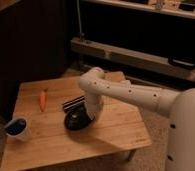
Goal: Drag the ceramic bowl in a circle
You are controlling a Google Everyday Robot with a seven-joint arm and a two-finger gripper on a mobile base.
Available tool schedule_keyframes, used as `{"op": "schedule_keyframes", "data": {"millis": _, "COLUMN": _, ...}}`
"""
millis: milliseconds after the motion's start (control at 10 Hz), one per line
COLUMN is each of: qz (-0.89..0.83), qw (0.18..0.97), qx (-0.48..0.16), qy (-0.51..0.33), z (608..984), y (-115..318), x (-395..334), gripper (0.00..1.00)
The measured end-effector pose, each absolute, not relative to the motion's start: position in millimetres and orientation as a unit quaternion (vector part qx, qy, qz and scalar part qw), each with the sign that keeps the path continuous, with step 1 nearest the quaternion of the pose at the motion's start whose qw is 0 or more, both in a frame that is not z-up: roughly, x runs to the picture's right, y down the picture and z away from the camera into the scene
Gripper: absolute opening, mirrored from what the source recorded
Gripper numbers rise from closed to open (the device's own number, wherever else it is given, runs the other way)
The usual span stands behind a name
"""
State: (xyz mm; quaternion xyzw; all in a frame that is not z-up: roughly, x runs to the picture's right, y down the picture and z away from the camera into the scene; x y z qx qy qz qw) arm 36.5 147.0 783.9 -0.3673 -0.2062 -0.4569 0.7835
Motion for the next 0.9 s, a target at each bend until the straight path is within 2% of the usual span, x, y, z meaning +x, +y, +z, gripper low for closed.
{"op": "schedule_keyframes", "data": {"millis": 500, "qz": -0.402, "qw": 0.801, "qx": -0.403, "qy": -0.186, "z": 785.7, "y": 168.7, "x": 135.2, "gripper": 0.0}}
{"op": "schedule_keyframes", "data": {"millis": 800, "qz": -0.413, "qw": 0.779, "qx": -0.412, "qy": -0.229, "z": 762.0, "y": 201.5, "x": 131.9, "gripper": 0.0}}
{"op": "schedule_keyframes", "data": {"millis": 900, "qz": -0.409, "qw": 0.773, "qx": -0.41, "qy": -0.26, "z": 742.0, "y": 221.3, "x": 124.5, "gripper": 0.0}}
